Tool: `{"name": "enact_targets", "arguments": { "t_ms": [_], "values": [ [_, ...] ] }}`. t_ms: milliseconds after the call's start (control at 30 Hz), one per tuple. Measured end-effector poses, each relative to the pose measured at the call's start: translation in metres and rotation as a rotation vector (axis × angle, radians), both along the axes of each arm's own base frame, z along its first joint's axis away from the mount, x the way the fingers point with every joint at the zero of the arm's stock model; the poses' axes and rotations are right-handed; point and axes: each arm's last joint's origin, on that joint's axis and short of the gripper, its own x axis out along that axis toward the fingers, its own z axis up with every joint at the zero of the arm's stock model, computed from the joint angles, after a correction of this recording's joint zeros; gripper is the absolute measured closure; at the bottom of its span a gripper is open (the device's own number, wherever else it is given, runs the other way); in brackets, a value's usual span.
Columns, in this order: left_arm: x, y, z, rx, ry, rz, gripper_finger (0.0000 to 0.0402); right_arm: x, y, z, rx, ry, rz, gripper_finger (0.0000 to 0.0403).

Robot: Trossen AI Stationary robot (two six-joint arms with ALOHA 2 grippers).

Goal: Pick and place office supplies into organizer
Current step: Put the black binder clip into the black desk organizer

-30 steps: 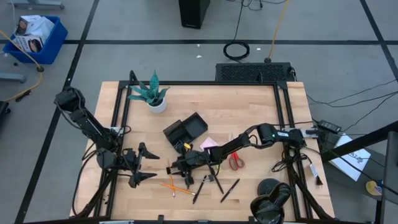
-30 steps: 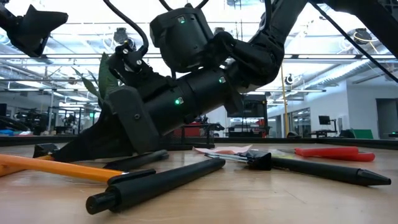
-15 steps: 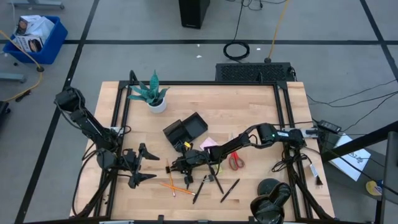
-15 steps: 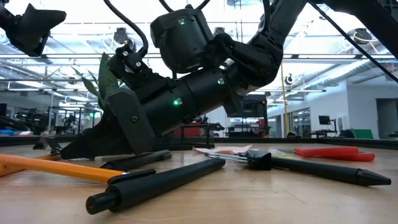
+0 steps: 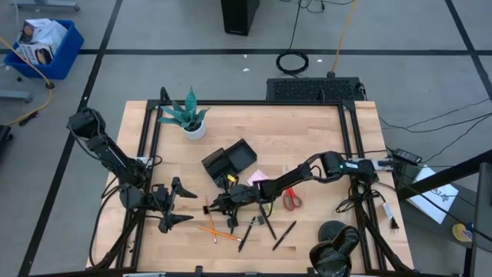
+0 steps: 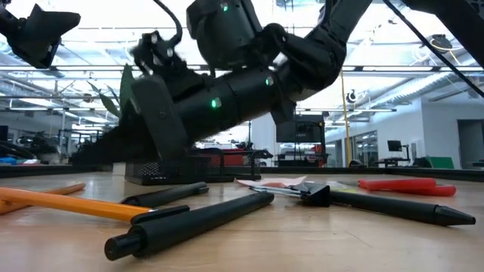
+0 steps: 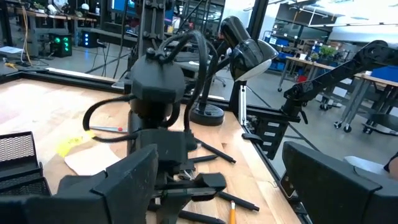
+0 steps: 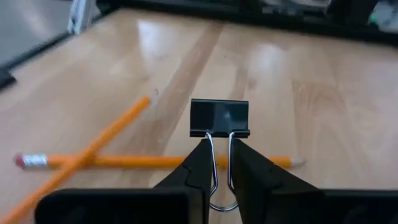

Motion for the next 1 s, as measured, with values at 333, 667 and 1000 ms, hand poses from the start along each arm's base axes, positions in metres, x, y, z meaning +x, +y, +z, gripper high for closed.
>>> {"name": "enact_targets", "arguments": {
  "t_ms": [333,667,1000],
  "values": [
    [0.001,0.001,0.000,0.001,0.001,0.008,0.0052,-0.010,-0.009,0.042,-0.163,0.086,-0.172,0.0365],
    [0.001,0.001,-0.001,0.008,0.007,0.010,0.0052,-0.019,-0.029,0.066,-0.336,0.144,-0.314,0.0362],
    [0.001,0.001,-0.002,0.016,0.015,0.007,0.0052,-0.018,-0.073,0.055,-0.276,0.258,-0.400,0.0360]
  ]
}}
